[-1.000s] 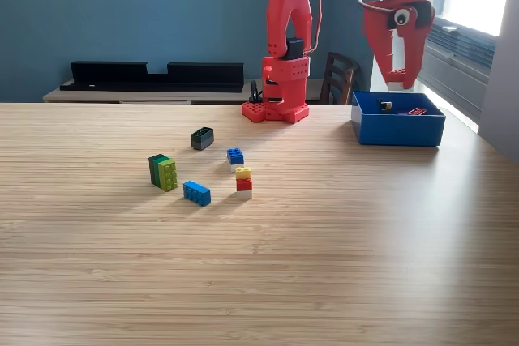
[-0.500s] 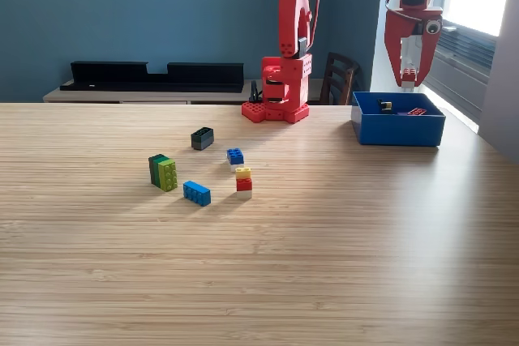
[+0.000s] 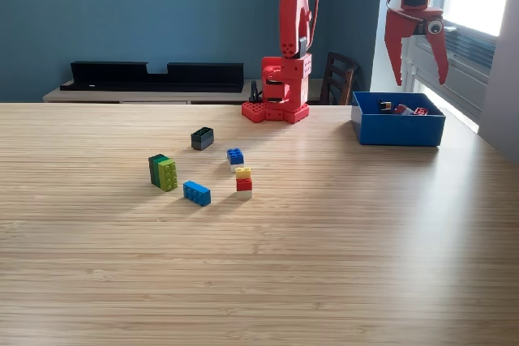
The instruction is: Grasp a lego block and put it in the bin.
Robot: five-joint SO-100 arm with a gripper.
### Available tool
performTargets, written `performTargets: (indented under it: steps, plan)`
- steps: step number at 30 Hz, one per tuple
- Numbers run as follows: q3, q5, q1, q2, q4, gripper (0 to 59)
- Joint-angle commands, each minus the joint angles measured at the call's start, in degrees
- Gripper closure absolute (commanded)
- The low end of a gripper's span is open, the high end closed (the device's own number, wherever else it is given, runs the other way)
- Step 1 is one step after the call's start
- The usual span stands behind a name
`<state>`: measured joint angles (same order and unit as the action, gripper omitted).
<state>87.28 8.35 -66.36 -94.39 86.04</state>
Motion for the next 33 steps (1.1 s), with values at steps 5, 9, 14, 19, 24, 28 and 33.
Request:
performTargets:
  steps: [5, 9, 14, 19, 24, 28, 33]
  plan:
    - [-1.76, -3.60, 8.61, -4.83, -1.49, 55.4]
    - [-1.23, -6.77, 17.40, -4.83, -3.43, 58.5]
    - [1.58, -11.95, 27.42, -4.92, -6.68, 58.5]
    - [3.87, -12.13, 34.63, -4.92, -10.72, 58.5]
    - [4.92, -11.34, 39.55, -4.92, -11.95, 58.5]
    - [7.38, -10.37, 41.22, -4.92, -14.15, 58.5]
    - [7.82, -10.02, 42.01, -4.92, -15.38, 58.5]
